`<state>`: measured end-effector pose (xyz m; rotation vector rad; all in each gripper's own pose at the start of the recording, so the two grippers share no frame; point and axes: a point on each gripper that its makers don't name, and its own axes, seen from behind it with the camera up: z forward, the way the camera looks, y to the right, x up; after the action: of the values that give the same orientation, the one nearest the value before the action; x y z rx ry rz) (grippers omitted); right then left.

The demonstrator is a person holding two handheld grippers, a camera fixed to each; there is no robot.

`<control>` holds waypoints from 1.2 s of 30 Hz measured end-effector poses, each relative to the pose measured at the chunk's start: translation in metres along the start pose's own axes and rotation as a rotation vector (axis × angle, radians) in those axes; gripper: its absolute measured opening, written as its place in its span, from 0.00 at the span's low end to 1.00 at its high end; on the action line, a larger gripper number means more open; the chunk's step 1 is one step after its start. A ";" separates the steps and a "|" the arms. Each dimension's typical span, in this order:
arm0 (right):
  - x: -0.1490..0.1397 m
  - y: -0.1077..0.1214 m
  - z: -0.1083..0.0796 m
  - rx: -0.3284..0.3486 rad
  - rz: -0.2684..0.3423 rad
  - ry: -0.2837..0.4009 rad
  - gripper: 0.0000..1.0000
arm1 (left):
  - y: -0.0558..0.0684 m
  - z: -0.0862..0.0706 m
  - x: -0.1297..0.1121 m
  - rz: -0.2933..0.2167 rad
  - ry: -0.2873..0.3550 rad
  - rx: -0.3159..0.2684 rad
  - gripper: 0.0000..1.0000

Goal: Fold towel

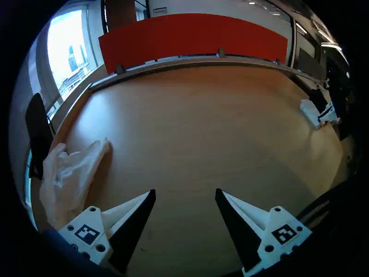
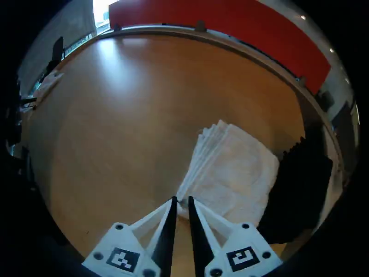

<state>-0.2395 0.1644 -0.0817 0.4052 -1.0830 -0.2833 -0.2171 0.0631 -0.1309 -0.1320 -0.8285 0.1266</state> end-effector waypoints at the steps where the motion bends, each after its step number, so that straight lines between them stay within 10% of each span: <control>1: 0.001 0.000 -0.002 -0.004 0.005 0.012 0.55 | 0.000 0.000 0.000 0.000 0.001 0.000 0.96; 8: 0.002 0.020 -0.020 -0.076 0.081 0.077 0.99 | -0.003 0.001 0.002 -0.004 0.003 0.002 0.96; 18: -0.023 0.051 -0.037 -0.137 0.196 0.085 0.99 | -0.001 0.004 0.006 0.003 0.004 -0.005 0.96; 36: -0.028 0.063 -0.041 -0.161 0.220 0.092 0.99 | 0.001 0.005 0.014 0.005 0.016 -0.004 0.96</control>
<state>-0.2134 0.2392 -0.0919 0.1520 -0.9967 -0.1536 -0.2116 0.0663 -0.1170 -0.1387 -0.8128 0.1283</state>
